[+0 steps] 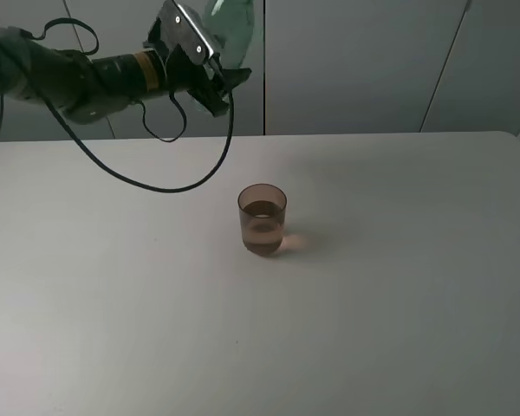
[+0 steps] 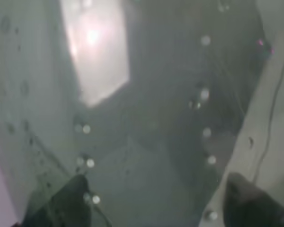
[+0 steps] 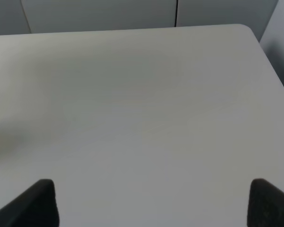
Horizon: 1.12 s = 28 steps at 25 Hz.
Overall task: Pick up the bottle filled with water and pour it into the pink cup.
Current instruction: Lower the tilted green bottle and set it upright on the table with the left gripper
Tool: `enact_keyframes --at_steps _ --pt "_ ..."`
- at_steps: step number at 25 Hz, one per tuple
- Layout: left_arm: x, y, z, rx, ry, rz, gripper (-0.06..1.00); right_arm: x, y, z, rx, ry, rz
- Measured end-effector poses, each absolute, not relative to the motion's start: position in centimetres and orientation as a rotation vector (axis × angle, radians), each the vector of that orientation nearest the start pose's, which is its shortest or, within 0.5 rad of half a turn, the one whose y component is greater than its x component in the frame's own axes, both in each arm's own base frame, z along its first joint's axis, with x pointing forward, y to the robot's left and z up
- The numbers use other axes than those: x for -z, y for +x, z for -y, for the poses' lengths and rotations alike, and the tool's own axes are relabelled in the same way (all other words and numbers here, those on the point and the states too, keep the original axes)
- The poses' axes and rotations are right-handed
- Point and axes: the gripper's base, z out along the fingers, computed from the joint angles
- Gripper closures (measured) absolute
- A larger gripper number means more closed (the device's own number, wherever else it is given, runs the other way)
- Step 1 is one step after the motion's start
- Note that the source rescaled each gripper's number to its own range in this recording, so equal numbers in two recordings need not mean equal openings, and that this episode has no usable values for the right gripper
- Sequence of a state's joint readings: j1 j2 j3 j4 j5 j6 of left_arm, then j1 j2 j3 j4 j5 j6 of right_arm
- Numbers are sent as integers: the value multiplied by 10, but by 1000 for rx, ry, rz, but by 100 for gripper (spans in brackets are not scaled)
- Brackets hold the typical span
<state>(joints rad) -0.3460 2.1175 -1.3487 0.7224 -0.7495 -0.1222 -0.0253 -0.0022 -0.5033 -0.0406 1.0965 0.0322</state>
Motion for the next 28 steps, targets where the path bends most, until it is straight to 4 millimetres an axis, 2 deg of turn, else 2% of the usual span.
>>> enact_keyframes --at_steps 5,11,22,28 --pt "-184 428 167 340 534 -1542 94 -275 -7 3 45 63 -2073" --pt "-159 415 129 244 267 -1663 94 -275 -7 3 45 63 -2073" --pt "-139 406 90 148 213 -1653 94 -275 -7 3 45 63 -2073" --pt "-106 410 75 115 187 -1680 94 -275 -7 3 45 63 -2073"
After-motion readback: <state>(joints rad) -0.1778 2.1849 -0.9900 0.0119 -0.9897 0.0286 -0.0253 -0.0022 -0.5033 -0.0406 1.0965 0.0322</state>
